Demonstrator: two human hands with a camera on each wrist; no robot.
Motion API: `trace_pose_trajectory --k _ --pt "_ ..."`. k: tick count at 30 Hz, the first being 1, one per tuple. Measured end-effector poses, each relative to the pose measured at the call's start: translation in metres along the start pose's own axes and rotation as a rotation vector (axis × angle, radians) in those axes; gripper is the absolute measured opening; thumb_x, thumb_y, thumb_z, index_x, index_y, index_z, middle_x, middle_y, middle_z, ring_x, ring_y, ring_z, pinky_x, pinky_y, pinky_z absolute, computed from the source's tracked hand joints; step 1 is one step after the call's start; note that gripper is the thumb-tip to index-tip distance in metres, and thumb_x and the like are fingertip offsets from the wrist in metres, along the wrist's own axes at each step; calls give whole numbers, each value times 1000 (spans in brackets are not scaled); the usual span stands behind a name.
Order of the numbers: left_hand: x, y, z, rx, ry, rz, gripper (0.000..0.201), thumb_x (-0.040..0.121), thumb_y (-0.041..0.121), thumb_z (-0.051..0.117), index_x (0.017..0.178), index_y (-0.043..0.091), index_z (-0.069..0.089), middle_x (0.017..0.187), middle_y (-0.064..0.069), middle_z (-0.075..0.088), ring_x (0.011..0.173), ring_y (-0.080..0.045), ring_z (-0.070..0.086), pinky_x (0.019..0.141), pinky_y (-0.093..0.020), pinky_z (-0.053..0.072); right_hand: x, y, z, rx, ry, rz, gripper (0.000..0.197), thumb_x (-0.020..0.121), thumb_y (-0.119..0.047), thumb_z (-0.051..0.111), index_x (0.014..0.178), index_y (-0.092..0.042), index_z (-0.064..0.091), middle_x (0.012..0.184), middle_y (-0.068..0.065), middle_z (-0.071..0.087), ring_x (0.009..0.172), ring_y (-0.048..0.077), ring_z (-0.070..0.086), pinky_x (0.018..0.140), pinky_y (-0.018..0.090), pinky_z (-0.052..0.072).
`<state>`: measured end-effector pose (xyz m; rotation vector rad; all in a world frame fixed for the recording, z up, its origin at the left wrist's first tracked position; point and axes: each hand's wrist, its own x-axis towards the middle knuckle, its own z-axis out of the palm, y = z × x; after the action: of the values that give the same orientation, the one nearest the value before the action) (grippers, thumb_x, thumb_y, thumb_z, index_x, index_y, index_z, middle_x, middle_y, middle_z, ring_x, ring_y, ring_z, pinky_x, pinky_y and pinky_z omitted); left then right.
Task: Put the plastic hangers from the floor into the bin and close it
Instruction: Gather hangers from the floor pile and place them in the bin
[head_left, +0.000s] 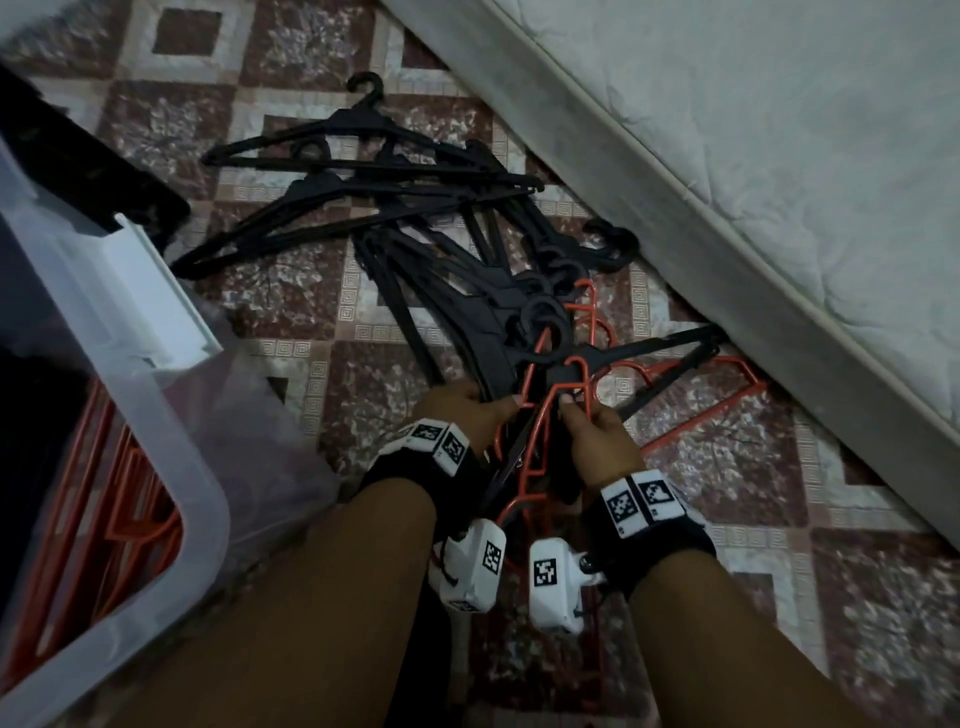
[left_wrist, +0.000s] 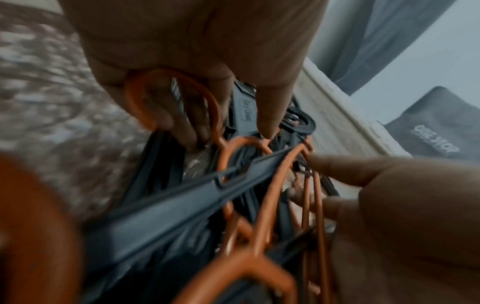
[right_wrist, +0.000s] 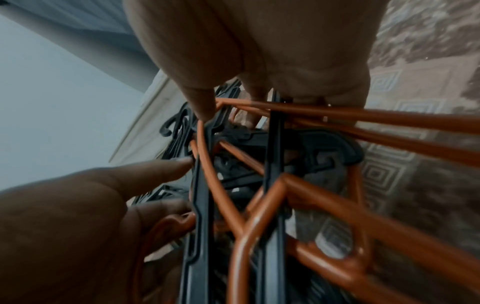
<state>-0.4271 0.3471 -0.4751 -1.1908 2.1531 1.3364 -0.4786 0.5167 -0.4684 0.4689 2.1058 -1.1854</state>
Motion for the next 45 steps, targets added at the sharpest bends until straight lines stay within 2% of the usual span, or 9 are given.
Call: trace_pose_trajectory --k 3,8,12,16,21,28,36,41,45 --pt "7 17 -12 44 -82 -3 46 56 69 75 66 25 65 63 13 65 50 -5 60 35 -11 38 6 -7 -1 -12 39 22 35 88 -49 62 116 -28 60 104 3 67 93 27 63 91 38 50" --pt "12 51 -13 400 -270 17 71 69 70 69 112 14 67 110 -8 67 88 -26 62 72 -31 50 11 -19 -7 -210 -165 18 27 86 -42 66 109 -28 66 104 1 70 87 21 67 74 29 52" --pt "11 46 -1 289 -251 14 72 68 59 78 124 16 64 121 -5 65 98 -26 63 78 -30 51 11 -19 -9 -217 -168 32 19 85 -34 69 101 -25 68 101 4 70 89 25 68 82 35 55" --pt "-5 24 7 -42 -224 -64 92 52 60 86 127 18 56 118 3 63 93 -22 61 77 -28 52 -1 -4 -13 -119 -94 26 12 81 -29 71 93 -28 69 88 -1 73 76 20 70 71 31 56" --pt "-37 0 16 -114 -136 54 60 60 54 85 107 29 58 88 20 62 76 -6 59 57 -12 41 -28 17 -25 -72 -84 -103 21 84 -21 71 105 -25 68 92 2 74 85 25 70 83 44 56" --pt "-71 28 -1 -92 -402 177 65 69 48 81 122 28 50 125 2 63 113 -20 61 96 -37 50 -79 16 -62 -122 119 -426 30 89 -23 68 106 -45 59 86 -31 67 80 -18 60 62 11 44" --pt "-96 96 -18 -271 -531 289 74 66 35 87 130 25 51 126 -3 63 116 -14 60 99 -37 50 -121 -35 -113 -101 260 -613 26 89 -40 63 103 -60 54 88 -33 66 80 -4 65 67 32 53" --pt "-125 153 -45 -252 -583 475 54 77 28 81 125 26 56 114 2 71 107 -12 66 100 -37 50 -148 -66 -140 8 257 -689 41 83 -43 65 120 -47 51 106 -12 70 98 18 68 81 55 55" --pt "-153 188 -64 -150 -519 608 67 77 41 76 135 23 49 123 1 66 113 -18 63 101 -41 48 -181 -98 -157 -42 300 -842 49 77 -43 80 114 -47 48 103 -27 68 88 -5 68 73 19 57"
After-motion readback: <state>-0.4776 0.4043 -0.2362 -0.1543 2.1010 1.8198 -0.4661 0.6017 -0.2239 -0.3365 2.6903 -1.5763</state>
